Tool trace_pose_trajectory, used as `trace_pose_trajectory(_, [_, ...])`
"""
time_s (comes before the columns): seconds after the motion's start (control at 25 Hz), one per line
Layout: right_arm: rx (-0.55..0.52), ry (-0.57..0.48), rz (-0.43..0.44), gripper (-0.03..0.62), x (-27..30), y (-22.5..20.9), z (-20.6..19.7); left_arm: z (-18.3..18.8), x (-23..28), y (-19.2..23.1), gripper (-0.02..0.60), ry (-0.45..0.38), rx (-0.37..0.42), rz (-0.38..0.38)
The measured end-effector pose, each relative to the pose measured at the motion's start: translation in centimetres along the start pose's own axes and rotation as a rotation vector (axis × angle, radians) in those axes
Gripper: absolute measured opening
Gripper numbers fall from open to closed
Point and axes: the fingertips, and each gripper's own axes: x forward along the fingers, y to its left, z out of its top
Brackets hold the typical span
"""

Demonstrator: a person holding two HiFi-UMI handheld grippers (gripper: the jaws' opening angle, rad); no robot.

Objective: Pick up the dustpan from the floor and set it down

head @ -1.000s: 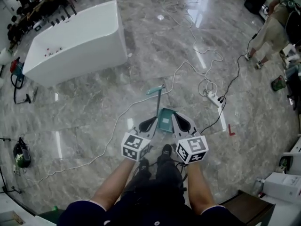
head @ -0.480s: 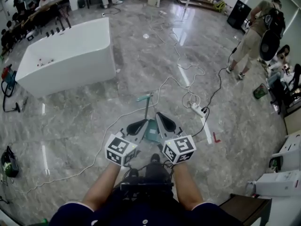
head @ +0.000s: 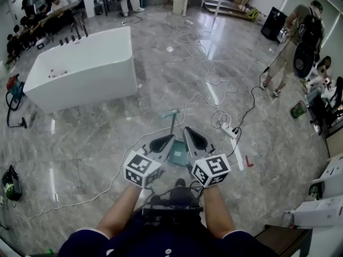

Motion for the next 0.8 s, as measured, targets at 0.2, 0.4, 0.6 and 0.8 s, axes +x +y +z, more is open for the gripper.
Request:
trace_pose_trajectory(0.2, [-0.007,-0.004,0.001,0.006,-0.3,0.2,0.4,0.0,-0.4,0.0,0.014,0.001,-0.007,0.007])
trace_pose_trajectory(0.4, [-0.010,-0.012,0.003,0.006,-0.1,0.3,0.8,0.1,-0.5,-0.1,0.014,0.003,-0.007,-0.004])
trace_pose_trajectory(0.6, [-0.017,-0.019,0.007,0.006,-0.4,0.4,1.2,0.6,-0.5,-0.4,0.014,-0.008,-0.006,-0.006])
trace_pose_trajectory(0.8, [-0.020,-0.028,0.008,0.006,-0.6,0.3,1.8,0.5,-0.5,-0.5,0.014,0.005,0.008,-0.006])
